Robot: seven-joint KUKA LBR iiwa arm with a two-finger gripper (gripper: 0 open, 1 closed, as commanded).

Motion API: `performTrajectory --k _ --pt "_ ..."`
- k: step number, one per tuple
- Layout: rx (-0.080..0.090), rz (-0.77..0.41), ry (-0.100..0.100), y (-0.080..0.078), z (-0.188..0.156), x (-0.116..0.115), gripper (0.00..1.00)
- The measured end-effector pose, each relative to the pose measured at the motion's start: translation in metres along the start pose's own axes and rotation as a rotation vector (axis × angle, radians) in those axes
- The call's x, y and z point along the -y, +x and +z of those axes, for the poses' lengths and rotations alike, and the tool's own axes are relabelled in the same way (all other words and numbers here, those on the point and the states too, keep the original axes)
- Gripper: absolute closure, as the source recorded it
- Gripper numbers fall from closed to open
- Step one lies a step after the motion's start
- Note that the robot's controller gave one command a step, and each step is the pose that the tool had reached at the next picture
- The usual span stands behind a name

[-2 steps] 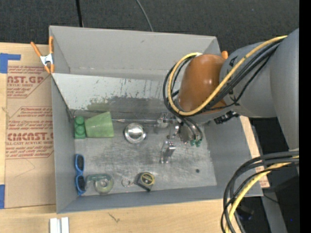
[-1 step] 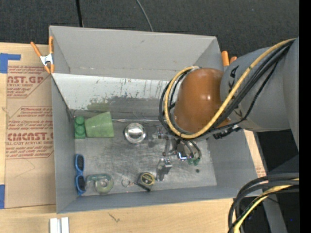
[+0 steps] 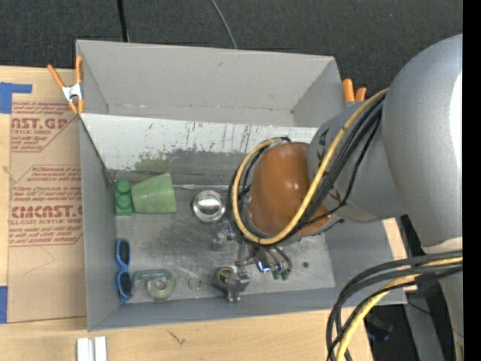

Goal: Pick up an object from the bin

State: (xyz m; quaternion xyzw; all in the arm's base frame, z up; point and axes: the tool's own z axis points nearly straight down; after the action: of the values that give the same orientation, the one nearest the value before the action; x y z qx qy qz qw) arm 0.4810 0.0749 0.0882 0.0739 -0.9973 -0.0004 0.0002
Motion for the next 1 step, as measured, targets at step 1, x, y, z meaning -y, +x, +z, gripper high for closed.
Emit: performTrajectory --k 1 --pt "-0.002 0.001 0.000 -0.0001 -0.0027 0.0004 1.00"
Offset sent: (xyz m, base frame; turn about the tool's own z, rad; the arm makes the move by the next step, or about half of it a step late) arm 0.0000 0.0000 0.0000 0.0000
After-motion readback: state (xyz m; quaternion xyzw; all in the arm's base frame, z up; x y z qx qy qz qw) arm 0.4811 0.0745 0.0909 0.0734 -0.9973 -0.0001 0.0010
